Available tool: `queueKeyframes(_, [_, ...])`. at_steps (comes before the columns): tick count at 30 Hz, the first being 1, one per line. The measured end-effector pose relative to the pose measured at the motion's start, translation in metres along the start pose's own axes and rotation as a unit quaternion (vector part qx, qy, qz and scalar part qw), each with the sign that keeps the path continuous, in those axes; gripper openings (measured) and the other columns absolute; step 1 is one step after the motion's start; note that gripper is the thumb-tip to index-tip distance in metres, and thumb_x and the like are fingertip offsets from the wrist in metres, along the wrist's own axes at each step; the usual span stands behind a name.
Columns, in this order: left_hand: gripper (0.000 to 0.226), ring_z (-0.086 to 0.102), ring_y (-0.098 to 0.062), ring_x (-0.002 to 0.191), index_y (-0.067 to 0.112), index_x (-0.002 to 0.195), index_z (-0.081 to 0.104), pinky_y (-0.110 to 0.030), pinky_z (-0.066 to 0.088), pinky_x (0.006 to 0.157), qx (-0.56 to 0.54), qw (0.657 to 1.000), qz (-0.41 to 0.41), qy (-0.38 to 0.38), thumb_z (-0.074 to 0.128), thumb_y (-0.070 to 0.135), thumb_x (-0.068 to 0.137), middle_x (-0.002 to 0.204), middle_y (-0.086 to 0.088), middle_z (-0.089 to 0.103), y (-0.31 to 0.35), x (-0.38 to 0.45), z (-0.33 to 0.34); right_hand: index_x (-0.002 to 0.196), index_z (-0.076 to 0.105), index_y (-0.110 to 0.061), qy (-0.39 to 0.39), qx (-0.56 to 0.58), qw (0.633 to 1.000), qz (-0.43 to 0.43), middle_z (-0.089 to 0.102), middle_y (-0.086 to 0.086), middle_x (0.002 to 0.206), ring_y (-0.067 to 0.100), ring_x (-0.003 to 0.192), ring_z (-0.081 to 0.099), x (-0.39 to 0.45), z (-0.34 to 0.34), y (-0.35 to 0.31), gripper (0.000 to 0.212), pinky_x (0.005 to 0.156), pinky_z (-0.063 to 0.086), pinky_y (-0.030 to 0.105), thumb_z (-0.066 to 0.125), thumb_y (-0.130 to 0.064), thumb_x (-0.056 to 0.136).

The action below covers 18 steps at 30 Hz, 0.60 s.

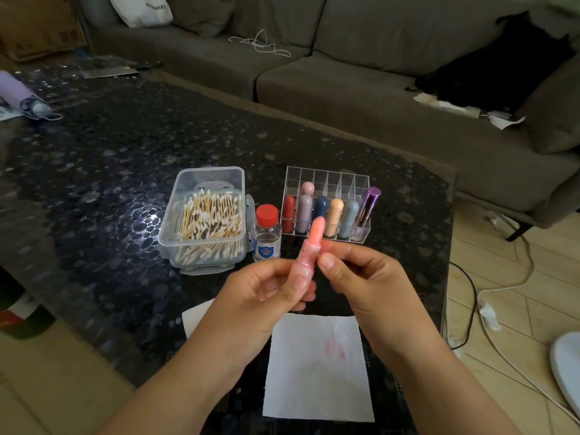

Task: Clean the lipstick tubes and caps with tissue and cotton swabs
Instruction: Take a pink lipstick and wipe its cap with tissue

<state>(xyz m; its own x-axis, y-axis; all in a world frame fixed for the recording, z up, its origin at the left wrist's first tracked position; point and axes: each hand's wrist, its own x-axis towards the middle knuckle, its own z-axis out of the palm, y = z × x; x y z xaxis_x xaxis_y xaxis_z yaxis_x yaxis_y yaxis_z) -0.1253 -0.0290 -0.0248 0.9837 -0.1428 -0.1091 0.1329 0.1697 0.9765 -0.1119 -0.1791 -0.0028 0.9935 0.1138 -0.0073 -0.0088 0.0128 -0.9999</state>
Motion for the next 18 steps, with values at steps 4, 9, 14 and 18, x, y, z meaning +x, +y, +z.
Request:
queueKeyframes(4, [0.033, 0.070, -0.012, 0.089, 0.015, 0.100, 0.069, -0.023, 0.056, 0.078, 0.024, 0.998, 0.002, 0.053, 0.066, 0.032, 0.072, 0.090, 0.000, 0.075, 0.005, 0.002, -0.014, 0.092, 0.069, -0.037, 0.039, -0.066, 0.997, 0.019, 0.069, -0.024, 0.082, -0.011, 0.080, 0.062, 0.005, 0.002, 0.008, 0.027, 0.060, 0.045, 0.004, 0.065, -0.040, 0.066])
queueKeyframes(9, [0.015, 0.068, -0.002, 0.088, 0.023, 0.093, 0.070, -0.022, 0.046, 0.082, 0.126, 0.987, 0.028, 0.094, 0.072, 0.019, 0.079, 0.089, 0.011, 0.074, 0.001, 0.006, -0.028, 0.092, 0.067, -0.040, 0.070, -0.171, 0.982, 0.047, 0.064, -0.021, 0.078, -0.017, 0.072, 0.057, 0.014, 0.000, 0.018, 0.013, 0.050, 0.041, 0.001, 0.067, -0.034, 0.081])
queueKeyframes(14, [0.013, 0.066, 0.001, 0.078, 0.027, 0.085, 0.066, -0.016, 0.042, 0.071, 0.221, 0.967, 0.055, 0.118, 0.073, 0.019, 0.079, 0.080, 0.014, 0.072, -0.004, 0.014, -0.027, 0.108, 0.066, -0.031, 0.041, -0.391, 0.917, 0.068, 0.059, -0.018, 0.086, 0.002, 0.072, 0.059, 0.019, -0.010, 0.023, 0.021, 0.055, 0.043, 0.005, 0.066, -0.032, 0.087])
queueKeyframes(18, [0.013, 0.063, -0.002, 0.075, 0.029, 0.081, 0.066, -0.019, 0.045, 0.072, 0.247, 0.960, 0.071, 0.113, 0.074, 0.020, 0.077, 0.077, 0.015, 0.069, -0.008, 0.013, -0.023, 0.115, 0.061, -0.028, -0.050, -0.569, 0.814, 0.106, 0.053, -0.012, 0.102, 0.004, 0.086, 0.052, 0.016, -0.023, 0.021, 0.032, 0.078, 0.046, 0.015, 0.064, -0.041, 0.085])
